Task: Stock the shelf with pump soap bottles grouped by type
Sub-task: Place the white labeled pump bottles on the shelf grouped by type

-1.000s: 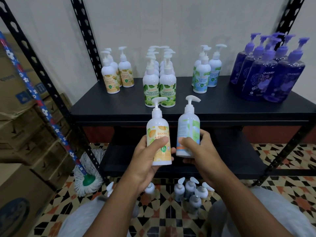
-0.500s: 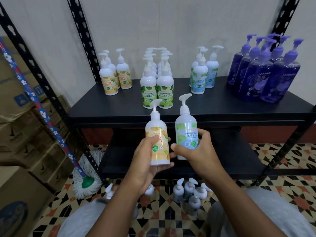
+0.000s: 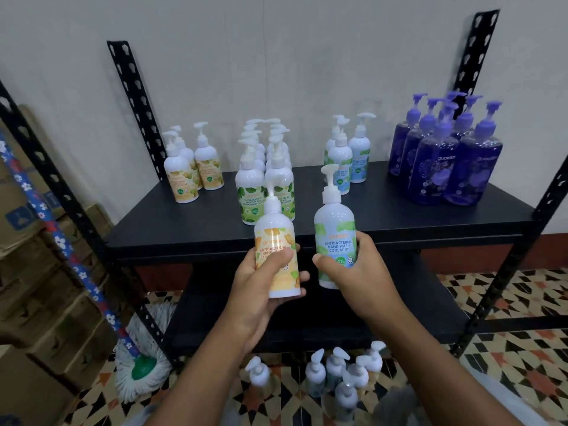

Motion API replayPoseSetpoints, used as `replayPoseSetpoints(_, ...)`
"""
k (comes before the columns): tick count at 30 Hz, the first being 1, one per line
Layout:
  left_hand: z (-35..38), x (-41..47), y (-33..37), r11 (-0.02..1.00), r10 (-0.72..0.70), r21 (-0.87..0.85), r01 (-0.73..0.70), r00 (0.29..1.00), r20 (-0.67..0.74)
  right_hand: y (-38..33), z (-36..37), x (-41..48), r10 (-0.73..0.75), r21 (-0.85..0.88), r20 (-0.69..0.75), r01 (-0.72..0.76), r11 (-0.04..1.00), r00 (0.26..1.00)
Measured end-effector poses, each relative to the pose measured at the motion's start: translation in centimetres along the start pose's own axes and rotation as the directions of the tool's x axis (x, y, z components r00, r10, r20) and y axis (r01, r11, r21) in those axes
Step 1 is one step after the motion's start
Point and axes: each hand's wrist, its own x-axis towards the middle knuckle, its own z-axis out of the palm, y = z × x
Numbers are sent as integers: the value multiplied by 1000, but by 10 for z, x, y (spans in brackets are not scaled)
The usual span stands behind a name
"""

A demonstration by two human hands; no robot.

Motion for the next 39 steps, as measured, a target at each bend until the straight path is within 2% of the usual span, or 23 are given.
replayPoseSetpoints(8, 46, 55, 24, 996, 78, 39, -81, 995, 67, -24, -48, 79, -139, -39, -113, 136, 990, 984)
replayPoseSetpoints(15, 82, 104, 7, 997, 47, 49, -53, 993, 104, 0, -82, 133, -153, -144, -115, 136, 980, 981)
replayPoseSetpoints(24, 101, 154, -15, 997, 53, 61, -54, 998, 19, 33, -96, 159, -179, -311, -90, 143, 940, 980)
replayPoseSetpoints(27, 103, 164, -18, 998, 52, 41, -52, 999, 11, 38, -98, 162, -147, -334, -82, 111, 936, 986)
replayPoseSetpoints(32, 99, 178, -16, 998, 55, 12, -55, 998, -6, 40, -96, 170, -124, -461, -147, 42, 886, 981)
replayPoseSetpoints(39, 96, 186, -16, 997, 65, -50, -66, 998, -20, 38, -86, 214, -92, -474, -190, -9, 880, 977)
